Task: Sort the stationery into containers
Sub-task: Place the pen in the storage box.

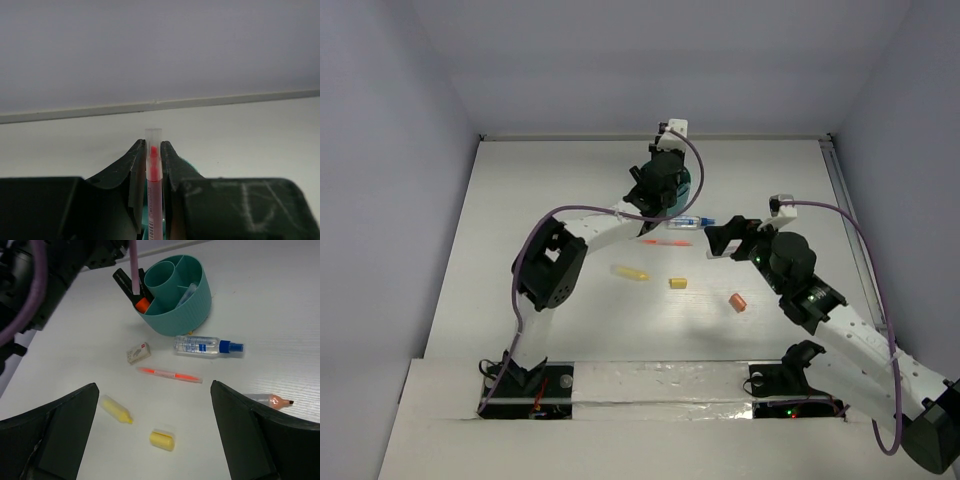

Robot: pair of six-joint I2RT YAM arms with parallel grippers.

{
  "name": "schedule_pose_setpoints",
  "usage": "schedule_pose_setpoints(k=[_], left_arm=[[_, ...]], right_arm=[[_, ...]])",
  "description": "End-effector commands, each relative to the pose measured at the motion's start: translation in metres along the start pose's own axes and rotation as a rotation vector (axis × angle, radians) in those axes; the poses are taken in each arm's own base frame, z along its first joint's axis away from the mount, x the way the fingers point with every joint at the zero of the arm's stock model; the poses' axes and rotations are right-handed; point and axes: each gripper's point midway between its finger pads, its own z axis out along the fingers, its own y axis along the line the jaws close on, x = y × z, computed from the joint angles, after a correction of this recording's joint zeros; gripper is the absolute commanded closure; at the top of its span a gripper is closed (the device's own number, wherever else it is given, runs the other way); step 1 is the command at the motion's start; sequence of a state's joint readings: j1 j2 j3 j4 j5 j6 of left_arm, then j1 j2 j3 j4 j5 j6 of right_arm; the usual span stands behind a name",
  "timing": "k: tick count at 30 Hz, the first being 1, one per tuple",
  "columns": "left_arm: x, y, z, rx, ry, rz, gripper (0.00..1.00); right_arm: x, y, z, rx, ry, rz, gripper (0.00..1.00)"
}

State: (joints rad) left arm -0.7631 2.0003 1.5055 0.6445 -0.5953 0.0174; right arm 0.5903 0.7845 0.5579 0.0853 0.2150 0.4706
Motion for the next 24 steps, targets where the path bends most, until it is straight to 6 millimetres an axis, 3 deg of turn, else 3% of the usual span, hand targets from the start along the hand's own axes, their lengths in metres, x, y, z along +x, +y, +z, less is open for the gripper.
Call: schedule_pose_setpoints(k=[1,9,24], left_arm=[[-0.031,-0.011,0.01,0.035,-0.109,0.014,1.0],[-0.014,-0.029,0.02,0.098,-0.123,0.006,1.0],[0.018,-0.034,0.027,0.112,-0.105,0.04,1.0]], right_arm=[[-0.016,0.003,0.001,-0.004,-0.076,0.024,0.0],[-0.014,0.0,0.004,0.009,-0.078,0.026,0.0],[-0.014,-0.004,0.004,0.032,-0.087,0.022,0.0]])
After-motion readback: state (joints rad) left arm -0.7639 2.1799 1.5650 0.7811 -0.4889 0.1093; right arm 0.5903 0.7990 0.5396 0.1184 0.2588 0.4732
